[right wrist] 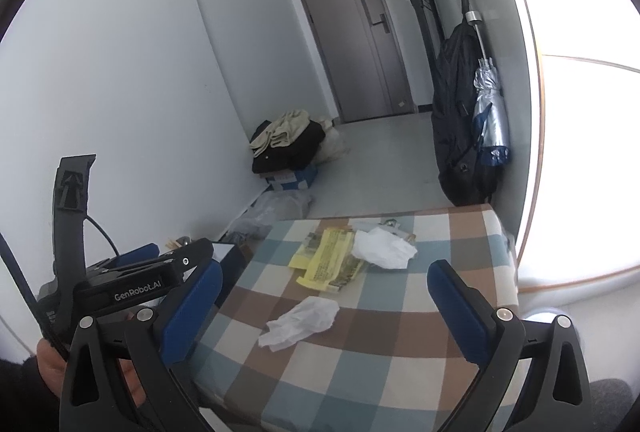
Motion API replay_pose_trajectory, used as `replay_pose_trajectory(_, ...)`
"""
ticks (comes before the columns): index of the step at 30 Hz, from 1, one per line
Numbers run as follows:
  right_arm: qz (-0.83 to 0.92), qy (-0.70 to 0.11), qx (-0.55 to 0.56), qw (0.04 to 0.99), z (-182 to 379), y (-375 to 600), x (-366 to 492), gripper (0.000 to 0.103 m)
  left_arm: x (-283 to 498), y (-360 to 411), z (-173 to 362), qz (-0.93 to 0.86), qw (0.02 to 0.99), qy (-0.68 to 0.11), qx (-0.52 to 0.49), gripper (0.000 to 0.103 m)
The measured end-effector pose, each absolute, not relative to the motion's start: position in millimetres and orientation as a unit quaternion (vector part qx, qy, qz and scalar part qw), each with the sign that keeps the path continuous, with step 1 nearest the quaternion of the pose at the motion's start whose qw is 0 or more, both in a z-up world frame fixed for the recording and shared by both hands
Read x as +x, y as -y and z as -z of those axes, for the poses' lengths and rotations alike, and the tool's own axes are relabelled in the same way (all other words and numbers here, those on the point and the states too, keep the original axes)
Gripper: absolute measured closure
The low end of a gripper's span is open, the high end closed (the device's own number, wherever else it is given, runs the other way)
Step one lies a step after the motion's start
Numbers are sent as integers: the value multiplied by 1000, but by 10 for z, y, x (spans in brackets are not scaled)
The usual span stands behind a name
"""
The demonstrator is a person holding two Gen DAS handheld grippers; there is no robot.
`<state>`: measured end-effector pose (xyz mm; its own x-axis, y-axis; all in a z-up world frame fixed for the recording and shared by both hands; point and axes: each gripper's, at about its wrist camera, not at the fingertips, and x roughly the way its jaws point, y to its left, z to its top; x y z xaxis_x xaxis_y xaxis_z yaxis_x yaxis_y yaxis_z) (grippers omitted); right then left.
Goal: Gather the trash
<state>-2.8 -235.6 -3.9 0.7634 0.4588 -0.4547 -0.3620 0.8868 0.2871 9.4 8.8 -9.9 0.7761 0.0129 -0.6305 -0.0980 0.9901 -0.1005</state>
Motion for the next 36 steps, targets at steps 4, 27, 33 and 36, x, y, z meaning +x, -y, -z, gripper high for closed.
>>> replay_pose_trajectory(4, -221, -269, 107, 931, 36, 2389, -3, 0, 112, -109, 122, -26, 937, -342, -72, 1)
replay_pose_trajectory(27, -207, -285, 136, 926, 116, 2442, 47, 0, 112, -40, 98, -20, 938, -342, -55, 1)
replay_pose_trajectory(33, -201, -284, 132, 928, 120, 2464, 50, 0, 157, -21, 143, -8, 935, -350, -51, 1)
replay_pose_trajectory(36, -198, -286, 130, 929, 144, 2473, 75, 0, 234, 1, 212, 9, 929, -366, -42, 1)
